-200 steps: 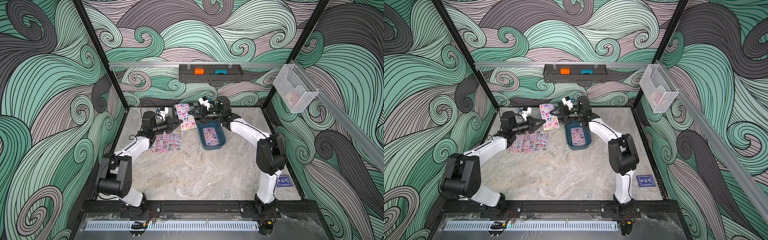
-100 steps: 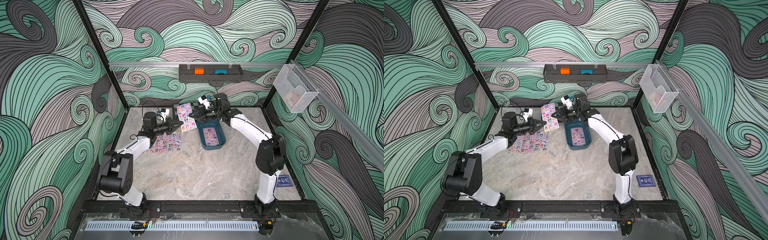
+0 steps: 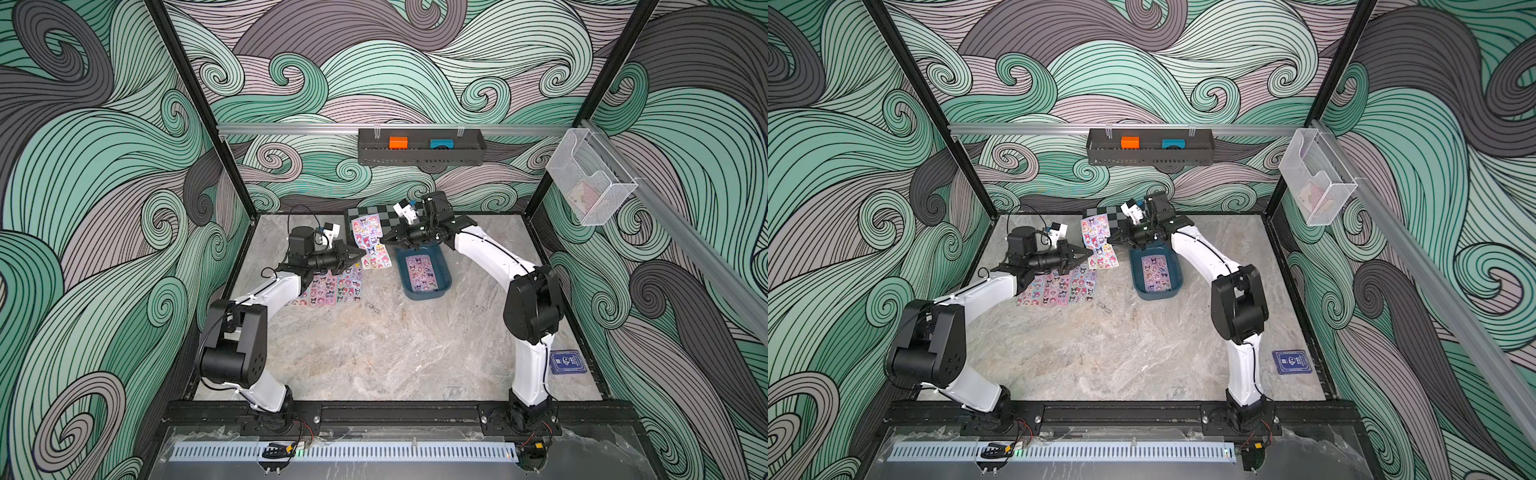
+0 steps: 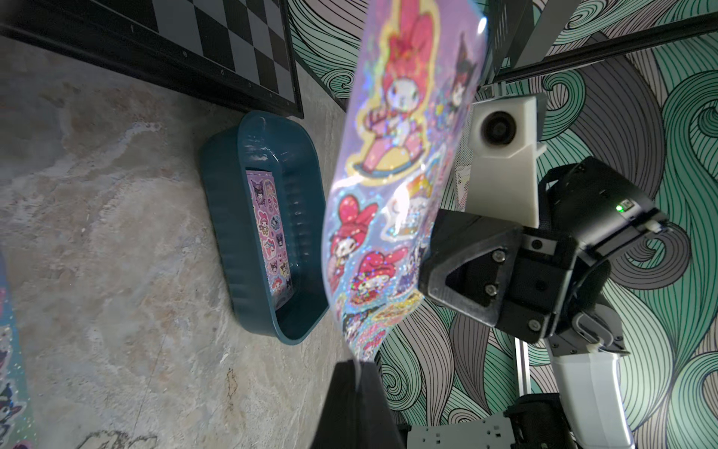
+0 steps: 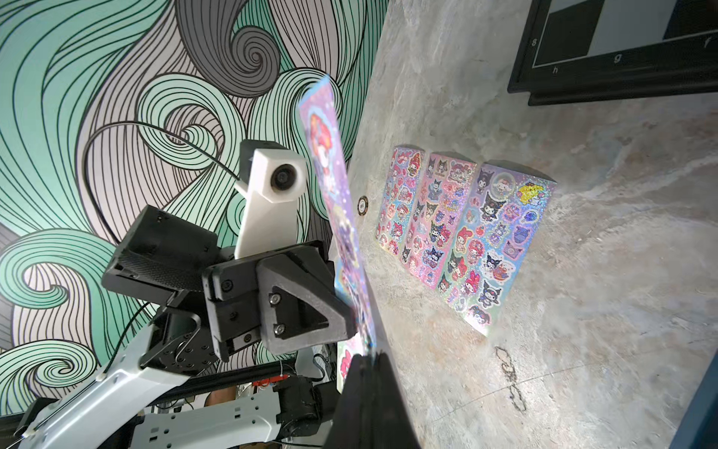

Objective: Take the stickers out of the storage box
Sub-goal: Place the sticker at the center of the board.

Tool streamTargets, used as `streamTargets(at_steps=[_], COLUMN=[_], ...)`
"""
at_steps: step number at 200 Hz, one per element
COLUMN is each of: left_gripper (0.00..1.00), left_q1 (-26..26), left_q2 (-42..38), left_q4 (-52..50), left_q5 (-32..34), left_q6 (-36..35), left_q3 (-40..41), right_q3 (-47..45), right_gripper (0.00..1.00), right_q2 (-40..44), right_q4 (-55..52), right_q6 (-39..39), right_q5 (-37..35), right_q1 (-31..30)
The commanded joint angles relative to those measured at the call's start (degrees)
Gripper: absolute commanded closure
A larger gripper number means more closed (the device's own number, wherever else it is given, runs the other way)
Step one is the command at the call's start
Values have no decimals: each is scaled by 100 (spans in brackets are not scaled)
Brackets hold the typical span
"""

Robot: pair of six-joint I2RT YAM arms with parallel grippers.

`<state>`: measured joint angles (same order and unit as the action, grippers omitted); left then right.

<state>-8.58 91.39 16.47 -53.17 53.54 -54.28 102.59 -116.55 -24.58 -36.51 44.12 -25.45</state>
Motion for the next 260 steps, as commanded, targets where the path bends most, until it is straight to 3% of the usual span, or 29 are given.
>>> streamTargets(at_steps=[1, 38, 125, 170, 260], left_gripper=[73, 61, 60, 60, 60], left_q1=[95, 262, 393, 386, 321], left_q2=[48, 39, -45, -442, -349], left_q4=[-287, -714, -980, -1093, -910], left_q5=[-79, -49, 192, 680, 596], left_q6=[-343, -653, -1178, -1734, -2236], left_q3=[-39, 67, 720, 1107, 1323], right_q3=[201, 61, 77, 167, 89], right_gripper=[100, 100, 100, 100, 100], right_q2=[-34, -93, -1122, -1364, -1482], right_q4=[-188, -288, -287, -472, -1077], right_q6=[168, 215, 223, 351, 792], right_q5=[-64, -83, -187, -654, -1526], right_q1=[-49, -63, -288, -365, -192])
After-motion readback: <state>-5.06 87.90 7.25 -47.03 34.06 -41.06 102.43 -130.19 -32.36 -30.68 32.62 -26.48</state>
